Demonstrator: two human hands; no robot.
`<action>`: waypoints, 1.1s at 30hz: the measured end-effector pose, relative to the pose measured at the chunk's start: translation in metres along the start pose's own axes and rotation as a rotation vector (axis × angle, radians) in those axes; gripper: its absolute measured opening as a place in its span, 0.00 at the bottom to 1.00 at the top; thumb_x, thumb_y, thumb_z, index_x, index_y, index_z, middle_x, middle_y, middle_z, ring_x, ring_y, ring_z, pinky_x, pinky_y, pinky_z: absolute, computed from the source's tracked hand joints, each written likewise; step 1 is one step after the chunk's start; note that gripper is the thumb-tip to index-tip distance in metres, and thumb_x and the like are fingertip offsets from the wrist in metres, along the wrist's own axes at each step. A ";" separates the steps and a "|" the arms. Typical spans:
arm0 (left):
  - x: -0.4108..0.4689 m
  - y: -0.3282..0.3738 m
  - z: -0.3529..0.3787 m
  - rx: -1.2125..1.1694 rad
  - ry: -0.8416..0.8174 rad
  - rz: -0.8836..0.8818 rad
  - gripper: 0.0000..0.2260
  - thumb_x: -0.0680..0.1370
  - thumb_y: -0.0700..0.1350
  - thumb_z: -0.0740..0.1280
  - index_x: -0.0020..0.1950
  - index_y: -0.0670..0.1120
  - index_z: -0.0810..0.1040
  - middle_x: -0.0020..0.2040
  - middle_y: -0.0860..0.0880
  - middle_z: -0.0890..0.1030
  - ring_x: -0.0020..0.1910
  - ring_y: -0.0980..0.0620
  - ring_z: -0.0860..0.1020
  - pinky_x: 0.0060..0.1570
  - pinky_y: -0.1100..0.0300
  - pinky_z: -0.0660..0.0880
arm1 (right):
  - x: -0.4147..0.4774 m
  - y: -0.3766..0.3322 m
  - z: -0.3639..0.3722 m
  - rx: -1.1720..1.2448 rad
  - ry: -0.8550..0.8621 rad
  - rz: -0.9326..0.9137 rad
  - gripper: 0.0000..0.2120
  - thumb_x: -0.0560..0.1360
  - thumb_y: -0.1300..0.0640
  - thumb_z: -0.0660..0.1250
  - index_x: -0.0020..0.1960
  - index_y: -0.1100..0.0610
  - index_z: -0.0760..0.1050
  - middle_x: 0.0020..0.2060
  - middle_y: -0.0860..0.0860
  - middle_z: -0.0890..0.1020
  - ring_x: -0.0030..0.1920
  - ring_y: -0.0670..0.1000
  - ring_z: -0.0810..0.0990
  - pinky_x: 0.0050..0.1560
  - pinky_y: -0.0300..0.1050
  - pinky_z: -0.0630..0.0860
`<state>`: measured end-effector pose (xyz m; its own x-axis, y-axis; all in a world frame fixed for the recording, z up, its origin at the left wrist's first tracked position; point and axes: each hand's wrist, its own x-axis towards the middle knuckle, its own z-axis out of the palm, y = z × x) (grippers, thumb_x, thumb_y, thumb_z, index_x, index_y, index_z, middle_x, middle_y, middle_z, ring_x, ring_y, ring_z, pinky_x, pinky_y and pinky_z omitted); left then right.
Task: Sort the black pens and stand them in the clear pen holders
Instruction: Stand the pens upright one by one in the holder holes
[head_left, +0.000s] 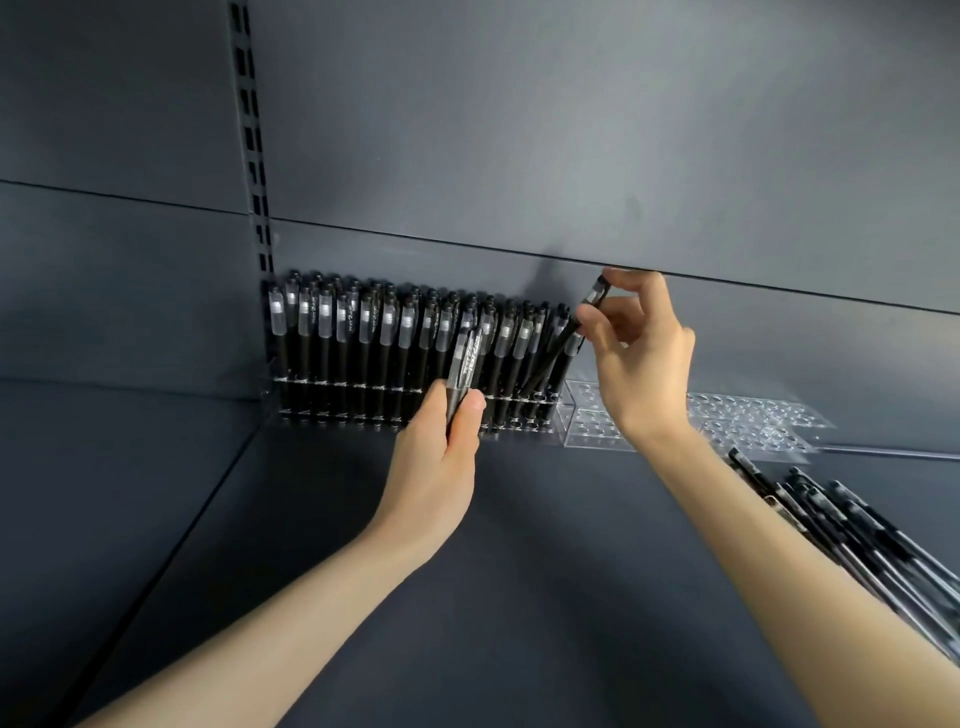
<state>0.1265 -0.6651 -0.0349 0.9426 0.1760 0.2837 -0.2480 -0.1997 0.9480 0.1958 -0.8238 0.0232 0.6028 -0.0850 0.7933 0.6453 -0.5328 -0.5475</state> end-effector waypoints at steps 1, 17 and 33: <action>0.001 0.000 -0.001 -0.020 0.009 -0.018 0.27 0.81 0.55 0.56 0.68 0.34 0.60 0.51 0.38 0.80 0.50 0.36 0.78 0.60 0.33 0.65 | 0.001 0.000 0.001 0.000 0.004 -0.013 0.10 0.76 0.61 0.67 0.56 0.60 0.71 0.37 0.51 0.82 0.36 0.49 0.79 0.39 0.29 0.70; 0.002 -0.003 0.001 -0.021 -0.009 0.014 0.17 0.82 0.49 0.57 0.49 0.33 0.67 0.33 0.46 0.64 0.27 0.54 0.60 0.25 0.63 0.59 | 0.009 0.003 0.006 -0.147 -0.210 -0.060 0.09 0.73 0.65 0.69 0.54 0.60 0.76 0.37 0.48 0.78 0.36 0.48 0.77 0.43 0.29 0.72; -0.001 0.002 0.003 -0.217 -0.196 -0.142 0.12 0.80 0.48 0.60 0.53 0.38 0.69 0.33 0.47 0.68 0.25 0.55 0.59 0.25 0.63 0.56 | -0.012 -0.006 -0.004 -0.010 -0.263 0.111 0.05 0.75 0.56 0.69 0.49 0.54 0.77 0.34 0.48 0.81 0.36 0.50 0.79 0.42 0.39 0.76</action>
<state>0.1256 -0.6688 -0.0341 0.9911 -0.0056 0.1328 -0.1326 0.0273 0.9908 0.1832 -0.8227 0.0181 0.7712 0.0774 0.6318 0.5648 -0.5410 -0.6232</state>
